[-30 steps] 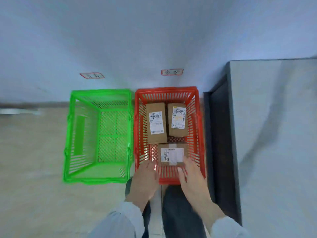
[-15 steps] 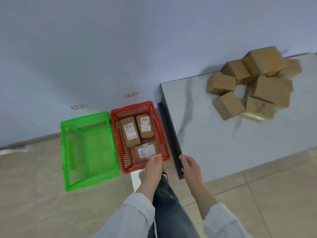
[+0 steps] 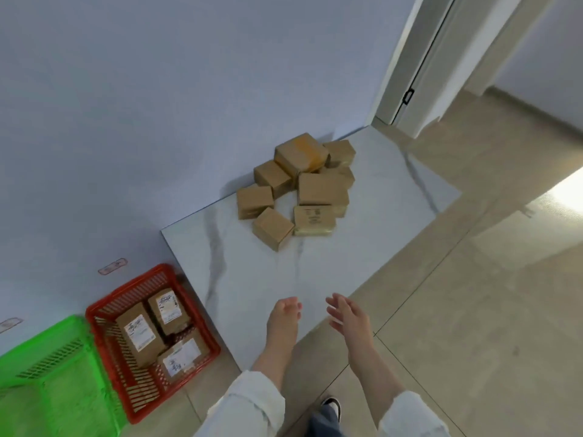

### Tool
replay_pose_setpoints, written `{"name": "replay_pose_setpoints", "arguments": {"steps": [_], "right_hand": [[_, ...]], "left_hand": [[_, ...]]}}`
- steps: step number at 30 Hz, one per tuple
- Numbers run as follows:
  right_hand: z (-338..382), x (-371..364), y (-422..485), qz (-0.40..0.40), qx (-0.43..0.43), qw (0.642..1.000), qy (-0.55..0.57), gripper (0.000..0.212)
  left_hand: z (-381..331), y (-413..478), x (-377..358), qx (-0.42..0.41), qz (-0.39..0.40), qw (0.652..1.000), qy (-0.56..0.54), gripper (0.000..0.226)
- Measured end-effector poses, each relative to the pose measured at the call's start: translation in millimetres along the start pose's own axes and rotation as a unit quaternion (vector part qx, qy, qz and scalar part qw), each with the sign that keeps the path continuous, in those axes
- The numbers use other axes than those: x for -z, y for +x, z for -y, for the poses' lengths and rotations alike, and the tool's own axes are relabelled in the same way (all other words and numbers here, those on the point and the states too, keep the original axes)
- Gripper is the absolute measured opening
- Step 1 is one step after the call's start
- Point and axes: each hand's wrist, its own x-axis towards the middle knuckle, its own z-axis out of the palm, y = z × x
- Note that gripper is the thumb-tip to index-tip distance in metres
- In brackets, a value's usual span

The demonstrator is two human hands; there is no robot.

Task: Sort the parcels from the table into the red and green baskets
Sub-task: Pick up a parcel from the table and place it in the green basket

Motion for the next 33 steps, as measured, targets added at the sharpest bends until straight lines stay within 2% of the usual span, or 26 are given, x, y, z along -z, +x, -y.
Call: {"name": "replay_pose_setpoints", "arguments": {"steps": [6,12,18,22,29,33], "right_hand": [[43,101,47,-0.020,0.012,0.999,0.032,0.025],[75,142,96,-0.031,-0.004,0.997,0.074,0.026],[124,151,163,-0.017,-0.009,0.996,0.084,0.023],[171,151,218,-0.009,0.006,0.998,0.061,0.024],[226,130,292,0.028,-0.012,0.999,0.009,0.024],[236,109,328,0.057,-0.043,0.997,-0.014,0.026]], "left_hand": [[-31,12,-119,-0.024,0.021,0.999,0.042,0.024],[-70,37,-189,-0.067,0.033,0.993,0.087,0.021],[-112,90,-231,-0.076,0.017,0.994,0.079,0.020],[-149,136,-250,-0.064,0.003,0.996,0.056,0.027],[-200,196,-255,-0.047,-0.040,0.998,0.034,0.013],[-215,227,-248,-0.032,-0.079,0.996,0.010,0.022]]}}
